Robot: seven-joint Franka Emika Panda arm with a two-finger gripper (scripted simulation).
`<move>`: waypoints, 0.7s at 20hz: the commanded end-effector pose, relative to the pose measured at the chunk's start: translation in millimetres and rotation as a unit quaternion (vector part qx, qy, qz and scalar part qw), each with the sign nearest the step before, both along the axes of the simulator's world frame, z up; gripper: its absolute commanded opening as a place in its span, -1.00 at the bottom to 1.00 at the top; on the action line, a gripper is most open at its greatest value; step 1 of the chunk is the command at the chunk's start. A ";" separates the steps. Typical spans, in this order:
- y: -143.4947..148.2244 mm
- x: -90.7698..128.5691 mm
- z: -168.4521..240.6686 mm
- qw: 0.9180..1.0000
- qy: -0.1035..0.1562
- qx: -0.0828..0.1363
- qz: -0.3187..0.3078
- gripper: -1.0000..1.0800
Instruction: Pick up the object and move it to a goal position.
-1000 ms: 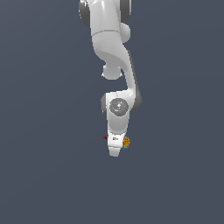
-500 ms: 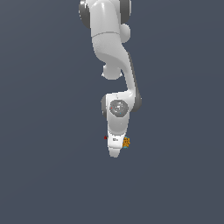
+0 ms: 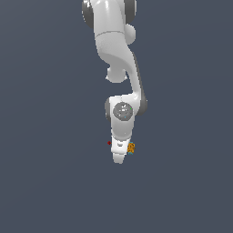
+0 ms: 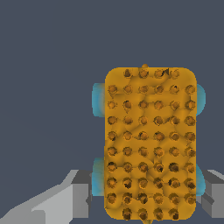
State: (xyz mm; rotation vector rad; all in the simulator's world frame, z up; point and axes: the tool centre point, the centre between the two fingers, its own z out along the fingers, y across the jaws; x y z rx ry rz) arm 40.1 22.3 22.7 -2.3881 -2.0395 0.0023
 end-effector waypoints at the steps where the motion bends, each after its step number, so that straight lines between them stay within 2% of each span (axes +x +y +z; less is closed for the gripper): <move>1: -2.4 3.1 10.2 1.000 -0.001 0.000 0.000 -1.00; 7: -11.4 13.4 50.1 1.000 -0.001 0.000 0.000 -1.00; 14: -27.0 31.5 118.3 1.000 -0.001 0.001 0.001 -1.00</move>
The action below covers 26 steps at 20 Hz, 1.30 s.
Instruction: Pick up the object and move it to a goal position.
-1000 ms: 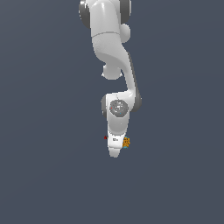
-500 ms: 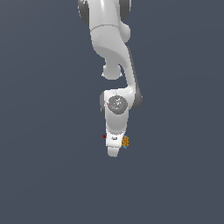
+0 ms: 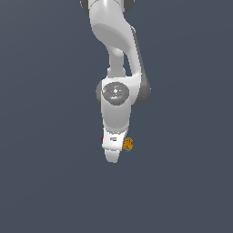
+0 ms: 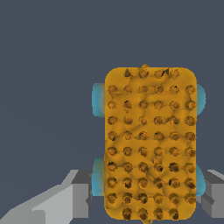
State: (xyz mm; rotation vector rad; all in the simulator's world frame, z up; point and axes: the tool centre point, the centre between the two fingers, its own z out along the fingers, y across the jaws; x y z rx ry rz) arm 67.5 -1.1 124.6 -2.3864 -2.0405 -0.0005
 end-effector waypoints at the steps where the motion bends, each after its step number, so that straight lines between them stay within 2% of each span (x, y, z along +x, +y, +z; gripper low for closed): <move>1: -5.9 6.9 26.8 1.000 0.000 0.000 0.000 -1.00; 13: -33.2 39.8 141.6 1.000 0.000 0.001 0.000 -1.00; 26: -50.1 62.2 209.8 1.000 0.000 0.000 -0.001 -1.00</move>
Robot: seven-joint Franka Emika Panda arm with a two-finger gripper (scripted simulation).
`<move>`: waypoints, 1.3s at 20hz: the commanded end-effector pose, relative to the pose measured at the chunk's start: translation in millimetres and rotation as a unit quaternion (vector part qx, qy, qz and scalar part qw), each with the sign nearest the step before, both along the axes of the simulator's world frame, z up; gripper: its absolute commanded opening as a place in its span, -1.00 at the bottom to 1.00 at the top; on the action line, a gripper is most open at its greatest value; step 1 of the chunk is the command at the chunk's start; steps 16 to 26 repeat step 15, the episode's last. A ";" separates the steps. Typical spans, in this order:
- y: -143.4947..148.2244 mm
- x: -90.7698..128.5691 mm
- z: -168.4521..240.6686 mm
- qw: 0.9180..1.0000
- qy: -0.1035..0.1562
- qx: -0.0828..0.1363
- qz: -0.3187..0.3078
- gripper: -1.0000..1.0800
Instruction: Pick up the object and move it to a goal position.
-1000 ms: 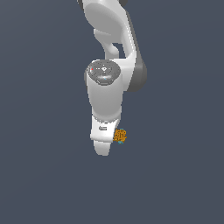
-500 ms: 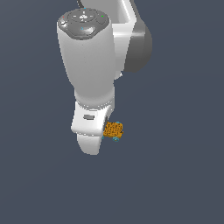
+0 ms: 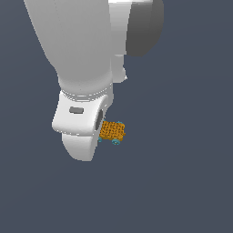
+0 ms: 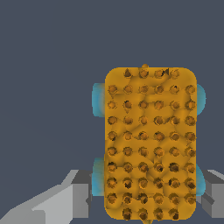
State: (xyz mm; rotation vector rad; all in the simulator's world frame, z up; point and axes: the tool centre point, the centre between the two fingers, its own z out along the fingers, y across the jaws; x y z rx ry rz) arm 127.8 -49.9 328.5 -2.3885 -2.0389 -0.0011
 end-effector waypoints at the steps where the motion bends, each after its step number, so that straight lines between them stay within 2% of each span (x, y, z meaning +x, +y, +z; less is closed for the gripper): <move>1: -2.0 2.8 8.7 1.000 0.000 0.000 0.000 -1.00; 10: -5.4 8.2 22.5 1.000 0.000 0.000 0.000 -1.00; 26: -5.8 8.9 24.1 1.000 0.000 0.000 0.000 -1.00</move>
